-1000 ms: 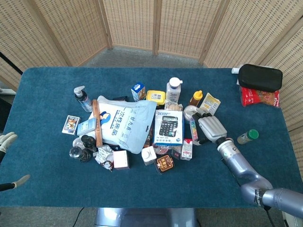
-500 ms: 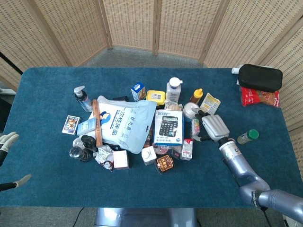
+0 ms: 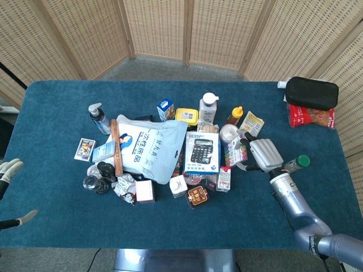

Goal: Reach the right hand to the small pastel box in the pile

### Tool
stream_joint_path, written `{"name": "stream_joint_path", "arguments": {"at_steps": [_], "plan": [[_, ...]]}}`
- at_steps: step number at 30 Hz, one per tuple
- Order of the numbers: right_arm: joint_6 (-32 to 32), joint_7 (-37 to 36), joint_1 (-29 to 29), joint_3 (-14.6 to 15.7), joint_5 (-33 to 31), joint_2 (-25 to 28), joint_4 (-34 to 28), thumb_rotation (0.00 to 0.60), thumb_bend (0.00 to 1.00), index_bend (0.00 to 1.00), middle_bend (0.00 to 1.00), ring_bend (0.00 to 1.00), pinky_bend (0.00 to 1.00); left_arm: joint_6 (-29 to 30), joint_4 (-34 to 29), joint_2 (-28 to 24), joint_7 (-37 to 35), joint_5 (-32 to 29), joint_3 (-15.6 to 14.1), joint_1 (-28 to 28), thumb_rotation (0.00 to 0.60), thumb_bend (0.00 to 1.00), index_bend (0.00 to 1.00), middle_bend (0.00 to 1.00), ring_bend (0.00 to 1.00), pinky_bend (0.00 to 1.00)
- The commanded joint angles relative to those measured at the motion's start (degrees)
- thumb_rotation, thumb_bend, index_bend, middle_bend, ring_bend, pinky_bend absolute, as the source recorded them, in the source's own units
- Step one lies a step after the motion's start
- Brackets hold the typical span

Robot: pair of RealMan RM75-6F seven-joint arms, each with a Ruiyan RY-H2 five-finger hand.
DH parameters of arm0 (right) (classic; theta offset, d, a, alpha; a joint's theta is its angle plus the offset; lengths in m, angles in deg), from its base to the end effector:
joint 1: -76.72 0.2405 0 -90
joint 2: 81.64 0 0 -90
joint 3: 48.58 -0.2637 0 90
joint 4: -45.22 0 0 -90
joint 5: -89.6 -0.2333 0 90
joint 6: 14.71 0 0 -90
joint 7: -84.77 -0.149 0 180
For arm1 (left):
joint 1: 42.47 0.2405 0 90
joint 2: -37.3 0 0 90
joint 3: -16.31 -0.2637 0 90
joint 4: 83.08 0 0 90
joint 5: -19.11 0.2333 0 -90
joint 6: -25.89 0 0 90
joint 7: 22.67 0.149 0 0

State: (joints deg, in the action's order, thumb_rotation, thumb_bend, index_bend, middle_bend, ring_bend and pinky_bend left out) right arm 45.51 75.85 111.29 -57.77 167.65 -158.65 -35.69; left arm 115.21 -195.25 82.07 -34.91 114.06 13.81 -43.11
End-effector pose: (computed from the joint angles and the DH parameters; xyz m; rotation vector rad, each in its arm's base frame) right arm -0.2247 -0.3645 0.0485 1.6900 -1.0475 1.1197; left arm -0.2688 0.1420 0.2020 -1.3888 -1.0888 -1.0791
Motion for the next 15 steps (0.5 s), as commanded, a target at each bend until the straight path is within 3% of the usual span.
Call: {"name": "stream_joint_path", "arguments": {"at_steps": [1,15], "plan": [[1.8,0.1,-1.0,-0.2,0.7,2.1,-2.4,0.600,0.33,0.43,0.36,0.36,0.60,0.1,0.0,0.0,-0.1,0.2,0.0,0.0,0.600,0.00,0.00,0.00,0.00,0.00],[9.4,5.4,-4.6,-3.3,3.5,17.5,-20.6,0.600,0.32,0.42,0.37,0.36,0.60,1.4,0.6,-0.7,-2.5,2.3,-0.6,0.4,0.600,0.00,0.00,0.00,0.00,0.00]]}}
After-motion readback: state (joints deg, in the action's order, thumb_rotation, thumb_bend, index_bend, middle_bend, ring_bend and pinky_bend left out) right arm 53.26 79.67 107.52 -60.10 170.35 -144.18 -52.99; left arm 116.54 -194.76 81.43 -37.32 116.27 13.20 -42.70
